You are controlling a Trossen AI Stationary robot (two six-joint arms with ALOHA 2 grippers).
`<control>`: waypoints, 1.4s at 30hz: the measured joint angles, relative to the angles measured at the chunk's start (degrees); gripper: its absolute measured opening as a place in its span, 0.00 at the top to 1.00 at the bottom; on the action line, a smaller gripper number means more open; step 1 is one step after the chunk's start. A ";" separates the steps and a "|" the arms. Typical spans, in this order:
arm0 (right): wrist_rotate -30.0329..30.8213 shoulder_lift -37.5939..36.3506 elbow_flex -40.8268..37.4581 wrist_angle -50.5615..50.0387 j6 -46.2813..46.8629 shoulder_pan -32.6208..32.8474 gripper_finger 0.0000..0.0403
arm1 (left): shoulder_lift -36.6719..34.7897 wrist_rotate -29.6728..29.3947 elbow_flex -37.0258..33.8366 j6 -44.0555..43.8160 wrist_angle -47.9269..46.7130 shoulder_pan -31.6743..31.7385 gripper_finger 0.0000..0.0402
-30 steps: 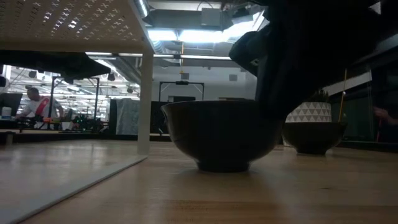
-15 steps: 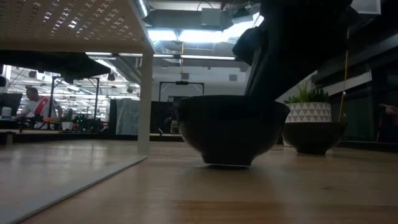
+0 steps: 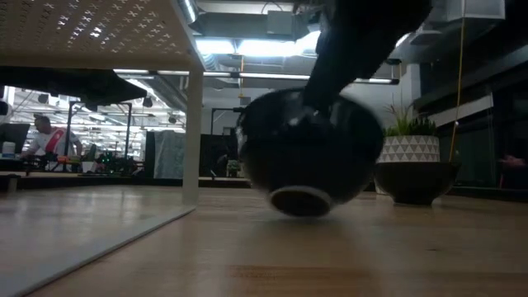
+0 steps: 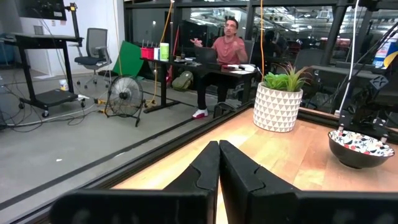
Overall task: Pick & Place Mini bowls
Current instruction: Stack the patterned bowl on the patterned bowl on the shelf
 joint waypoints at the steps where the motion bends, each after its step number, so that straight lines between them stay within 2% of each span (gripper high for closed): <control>1: 0.27 -0.21 0.99 -2.22 -0.03 -0.05 0.99 | 0.02 -0.02 0.00 -0.01 0.00 0.00 0.99; 4: 1.07 -0.87 4.14 -7.05 -0.31 -0.12 0.99 | 0.02 -0.01 0.00 0.00 0.00 0.00 0.99; 12: 8.28 -1.63 13.86 -17.82 -1.38 -0.16 0.99 | 0.02 -0.20 0.00 0.00 0.02 0.00 0.98; 22: 19.11 -1.65 25.40 -25.16 -5.32 -0.63 0.99 | 0.00 -0.37 0.00 0.00 0.42 0.00 0.99; 30: 23.97 -1.65 29.99 -20.69 -12.69 -2.42 0.99 | 0.00 -0.42 0.00 0.00 0.44 0.00 0.99; 42: 20.83 -1.65 30.05 -1.35 -28.97 -5.35 0.99 | 0.00 -0.44 0.00 0.00 0.43 0.00 0.98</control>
